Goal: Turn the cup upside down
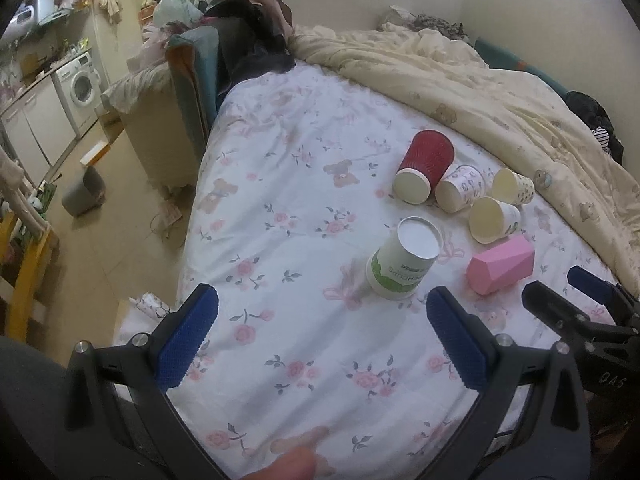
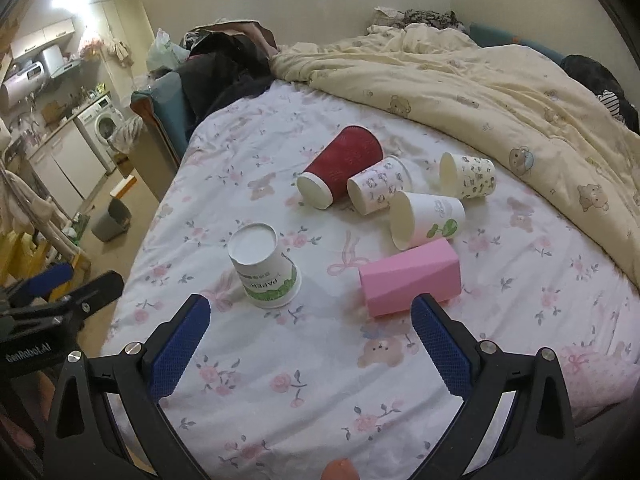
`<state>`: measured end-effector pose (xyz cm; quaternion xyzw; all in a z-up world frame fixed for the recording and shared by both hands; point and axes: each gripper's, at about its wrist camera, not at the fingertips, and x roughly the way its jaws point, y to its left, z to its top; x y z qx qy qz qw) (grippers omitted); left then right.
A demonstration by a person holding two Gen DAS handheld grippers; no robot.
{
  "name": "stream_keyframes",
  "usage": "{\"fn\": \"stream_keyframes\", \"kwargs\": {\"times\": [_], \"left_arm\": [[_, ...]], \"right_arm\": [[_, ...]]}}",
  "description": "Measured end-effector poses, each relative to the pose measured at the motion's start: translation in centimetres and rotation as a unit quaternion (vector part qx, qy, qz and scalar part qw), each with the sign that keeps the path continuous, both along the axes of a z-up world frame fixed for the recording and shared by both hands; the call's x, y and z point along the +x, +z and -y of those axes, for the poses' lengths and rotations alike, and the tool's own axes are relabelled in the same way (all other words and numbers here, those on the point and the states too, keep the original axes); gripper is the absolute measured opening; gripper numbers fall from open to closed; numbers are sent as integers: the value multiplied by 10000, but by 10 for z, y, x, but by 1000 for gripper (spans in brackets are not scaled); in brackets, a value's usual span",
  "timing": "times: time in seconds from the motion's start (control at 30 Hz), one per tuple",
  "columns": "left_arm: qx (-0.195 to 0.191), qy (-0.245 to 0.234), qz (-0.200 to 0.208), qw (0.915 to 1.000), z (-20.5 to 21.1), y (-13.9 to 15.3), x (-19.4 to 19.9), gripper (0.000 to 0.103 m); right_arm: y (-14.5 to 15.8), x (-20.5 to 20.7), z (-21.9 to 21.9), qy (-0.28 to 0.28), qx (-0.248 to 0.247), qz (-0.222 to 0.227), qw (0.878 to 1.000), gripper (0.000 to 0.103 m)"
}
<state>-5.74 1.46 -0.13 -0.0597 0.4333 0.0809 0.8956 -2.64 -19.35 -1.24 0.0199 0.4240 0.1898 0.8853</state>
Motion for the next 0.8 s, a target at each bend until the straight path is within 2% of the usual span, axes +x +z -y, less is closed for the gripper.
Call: {"fn": "stream_keyframes", "kwargs": {"times": [0.8], "left_arm": [[-62, 57, -89, 9999, -4, -3, 0, 103]], "right_arm": [[1, -1, 2, -115, -122, 49, 9998, 103]]}}
